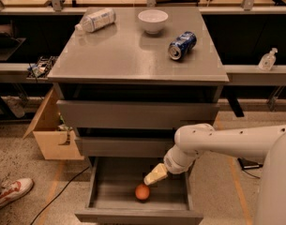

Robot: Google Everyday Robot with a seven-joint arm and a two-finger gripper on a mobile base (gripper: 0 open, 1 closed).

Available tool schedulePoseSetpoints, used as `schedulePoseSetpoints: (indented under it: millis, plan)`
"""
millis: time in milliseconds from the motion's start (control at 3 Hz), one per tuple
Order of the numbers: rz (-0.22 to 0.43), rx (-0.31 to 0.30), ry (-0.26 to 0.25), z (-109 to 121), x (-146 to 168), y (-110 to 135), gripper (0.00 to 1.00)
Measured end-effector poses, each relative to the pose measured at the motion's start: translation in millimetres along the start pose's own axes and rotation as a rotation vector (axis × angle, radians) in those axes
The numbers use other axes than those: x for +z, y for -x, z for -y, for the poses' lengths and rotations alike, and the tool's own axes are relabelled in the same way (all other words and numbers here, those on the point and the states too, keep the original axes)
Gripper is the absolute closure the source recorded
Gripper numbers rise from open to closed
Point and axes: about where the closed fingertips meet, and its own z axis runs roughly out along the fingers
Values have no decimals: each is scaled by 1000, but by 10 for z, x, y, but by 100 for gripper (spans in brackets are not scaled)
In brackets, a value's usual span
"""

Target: Pick orange from bottom drawer and place on counter

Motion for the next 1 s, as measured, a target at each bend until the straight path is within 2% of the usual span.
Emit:
schedulePoseSetpoints:
  millis: [333, 1000]
  plan:
    - [-32, 29, 2, -18, 212, 70, 0]
    - [-122, 150, -13, -156, 1008, 359, 0]
